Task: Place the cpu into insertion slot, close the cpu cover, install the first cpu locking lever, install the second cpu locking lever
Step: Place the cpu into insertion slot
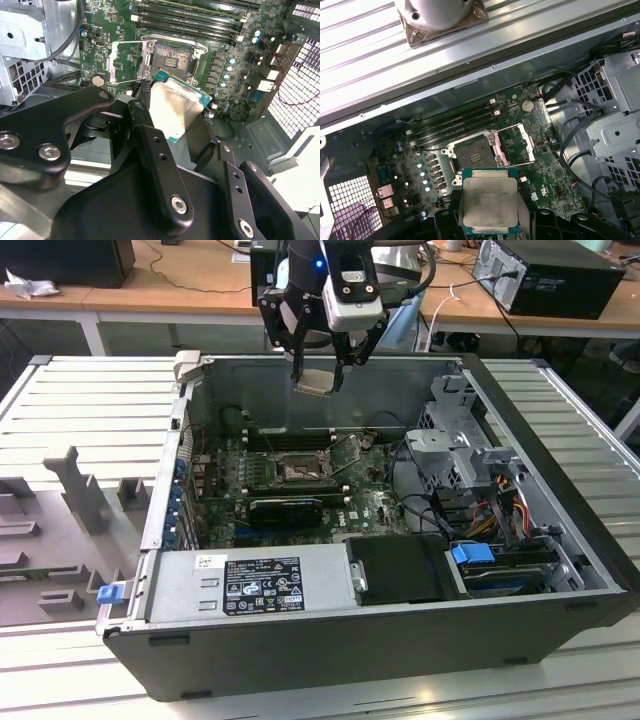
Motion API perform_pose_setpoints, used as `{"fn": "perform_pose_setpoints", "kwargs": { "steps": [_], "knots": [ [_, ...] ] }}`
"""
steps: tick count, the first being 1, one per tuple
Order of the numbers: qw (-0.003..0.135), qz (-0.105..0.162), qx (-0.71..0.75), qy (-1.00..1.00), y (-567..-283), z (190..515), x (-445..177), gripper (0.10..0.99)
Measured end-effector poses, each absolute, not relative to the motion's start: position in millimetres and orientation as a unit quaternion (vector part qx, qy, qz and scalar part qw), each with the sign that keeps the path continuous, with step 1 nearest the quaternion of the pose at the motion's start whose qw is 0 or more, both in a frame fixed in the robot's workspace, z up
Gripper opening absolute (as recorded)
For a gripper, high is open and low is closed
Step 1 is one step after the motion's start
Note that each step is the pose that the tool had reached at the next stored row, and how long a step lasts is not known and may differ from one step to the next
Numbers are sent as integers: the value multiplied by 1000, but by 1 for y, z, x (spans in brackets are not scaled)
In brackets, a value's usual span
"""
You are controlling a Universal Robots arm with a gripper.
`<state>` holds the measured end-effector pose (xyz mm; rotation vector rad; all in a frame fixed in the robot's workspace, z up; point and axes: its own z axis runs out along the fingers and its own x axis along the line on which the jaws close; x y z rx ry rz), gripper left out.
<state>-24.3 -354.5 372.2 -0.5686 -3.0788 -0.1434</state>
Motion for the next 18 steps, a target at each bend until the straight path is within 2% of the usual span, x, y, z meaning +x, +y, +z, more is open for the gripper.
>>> {"fn": "perform_pose_setpoints", "kwargs": {
  "steps": [18],
  "knots": [
    [3,-46,-188,-981,-354,372,-24,525]
  ]
}}
